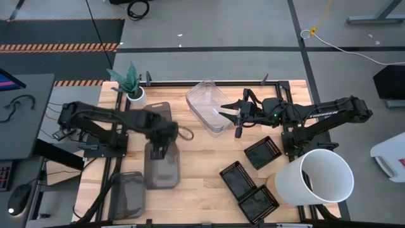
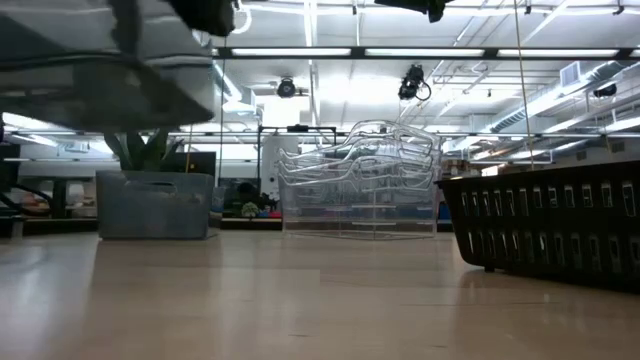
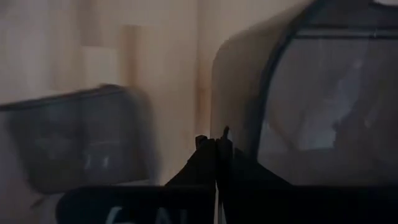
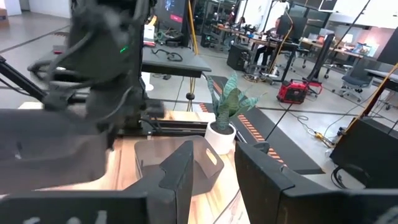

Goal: Stack baskets by color
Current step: Stack the bottom right black bin on the top black bin

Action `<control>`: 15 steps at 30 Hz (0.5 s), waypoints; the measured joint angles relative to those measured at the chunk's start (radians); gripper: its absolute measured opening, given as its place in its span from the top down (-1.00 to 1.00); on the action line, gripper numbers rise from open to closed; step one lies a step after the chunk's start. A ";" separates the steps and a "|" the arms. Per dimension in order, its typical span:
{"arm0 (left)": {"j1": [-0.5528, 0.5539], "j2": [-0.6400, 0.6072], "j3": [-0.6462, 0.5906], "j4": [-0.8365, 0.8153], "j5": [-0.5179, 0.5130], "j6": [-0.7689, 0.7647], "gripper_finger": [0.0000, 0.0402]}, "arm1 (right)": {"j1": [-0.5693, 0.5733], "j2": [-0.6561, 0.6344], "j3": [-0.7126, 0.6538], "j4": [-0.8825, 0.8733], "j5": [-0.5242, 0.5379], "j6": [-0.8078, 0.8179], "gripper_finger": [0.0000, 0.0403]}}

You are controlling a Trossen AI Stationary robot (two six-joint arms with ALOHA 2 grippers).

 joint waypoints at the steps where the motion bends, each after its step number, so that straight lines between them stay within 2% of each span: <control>1: 0.025 0.000 0.024 -0.020 -0.003 0.029 0.98 | 0.000 0.000 0.000 -0.001 0.000 0.000 0.39; 6: 0.202 0.000 0.074 -0.077 -0.004 0.163 0.98 | 0.000 0.000 0.000 -0.008 0.000 0.000 0.39; 15: 0.534 0.004 0.074 -0.115 -0.007 0.388 0.98 | 0.000 0.000 0.000 -0.010 0.000 0.000 0.39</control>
